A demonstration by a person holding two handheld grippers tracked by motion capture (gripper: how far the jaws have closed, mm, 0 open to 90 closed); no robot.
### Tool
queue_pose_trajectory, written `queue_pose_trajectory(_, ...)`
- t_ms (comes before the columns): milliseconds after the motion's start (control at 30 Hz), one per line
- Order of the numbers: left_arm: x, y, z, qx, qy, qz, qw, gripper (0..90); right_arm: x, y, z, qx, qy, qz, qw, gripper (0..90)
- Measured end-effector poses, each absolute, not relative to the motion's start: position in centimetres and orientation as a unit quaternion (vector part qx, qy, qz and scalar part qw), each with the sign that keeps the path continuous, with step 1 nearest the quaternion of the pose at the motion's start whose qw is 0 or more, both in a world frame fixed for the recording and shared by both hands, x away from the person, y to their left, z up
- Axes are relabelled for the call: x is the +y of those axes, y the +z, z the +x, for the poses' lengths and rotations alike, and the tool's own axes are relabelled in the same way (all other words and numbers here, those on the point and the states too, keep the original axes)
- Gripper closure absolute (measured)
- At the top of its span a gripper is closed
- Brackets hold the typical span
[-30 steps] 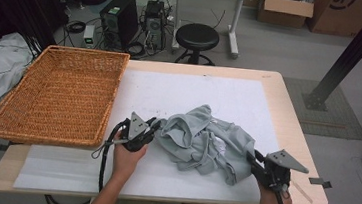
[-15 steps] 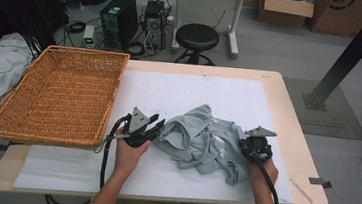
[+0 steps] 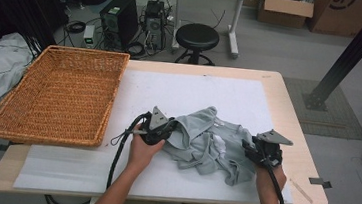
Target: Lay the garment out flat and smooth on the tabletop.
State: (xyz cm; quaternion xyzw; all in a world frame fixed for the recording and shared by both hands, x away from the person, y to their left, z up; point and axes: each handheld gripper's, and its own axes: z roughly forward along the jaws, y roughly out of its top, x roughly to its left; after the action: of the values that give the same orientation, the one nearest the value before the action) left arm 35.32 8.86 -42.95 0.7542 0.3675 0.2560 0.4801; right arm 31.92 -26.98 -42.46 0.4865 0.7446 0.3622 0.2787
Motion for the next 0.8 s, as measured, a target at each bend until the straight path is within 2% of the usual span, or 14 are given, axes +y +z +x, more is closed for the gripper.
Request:
queue_pose_trajectory(100,10.0,-42.8,35.2,0.395,0.260,0.739,0.480,86.4,-27.3,-42.8,32.2,0.741,0.359,0.496,0.274,54.1)
queue_pose_trajectory(167,10.8,-42.8,35.1,0.407,0.265,0.733,0.476,87.0,-27.3,-43.3,32.5,0.748,0.345,0.501,0.266,49.6)
queue_pose_trajectory(233,11.7,-42.8,34.8,0.424,0.272,0.724,0.471,86.9,-27.2,-43.8,33.1,0.757,0.322,0.508,0.252,49.1)
queue_pose_trajectory(300,12.7,-42.8,34.5,0.440,0.280,0.714,0.467,86.8,-27.2,-44.3,33.5,0.763,0.312,0.511,0.243,58.6)
queue_pose_trajectory(333,13.2,-42.8,34.4,0.448,0.286,0.709,0.463,86.8,-27.2,-44.4,33.6,0.765,0.318,0.506,0.241,77.8)
queue_pose_trajectory(367,13.6,-42.8,34.3,0.453,0.288,0.707,0.461,86.8,-27.1,-44.3,33.4,0.773,0.310,0.497,0.245,86.5)
queue_pose_trajectory(400,14.2,-42.7,34.1,0.461,0.296,0.700,0.457,86.8,-26.9,-44.2,33.4,0.778,0.301,0.492,0.251,89.1)
queue_pose_trajectory(533,15.7,-42.4,33.6,0.483,0.309,0.685,0.450,87.3,-27.3,-43.5,32.3,0.770,0.292,0.501,0.268,89.1)
queue_pose_trajectory(633,16.3,-42.1,33.5,0.494,0.320,0.675,0.445,86.5,-27.7,-43.1,32.0,0.764,0.308,0.503,0.263,87.6)
queue_pose_trajectory(700,16.5,-41.7,33.5,0.497,0.316,0.672,0.450,82.3,-27.7,-42.7,31.9,0.757,0.323,0.501,0.268,81.4)
queue_pose_trajectory(733,16.5,-41.5,33.4,0.494,0.315,0.673,0.452,78.1,-27.9,-42.4,32.0,0.750,0.333,0.505,0.269,74.8)
queue_pose_trajectory(800,16.2,-41.1,33.4,0.482,0.310,0.674,0.465,70.8,-28.3,-42.0,32.1,0.738,0.352,0.510,0.269,69.8)
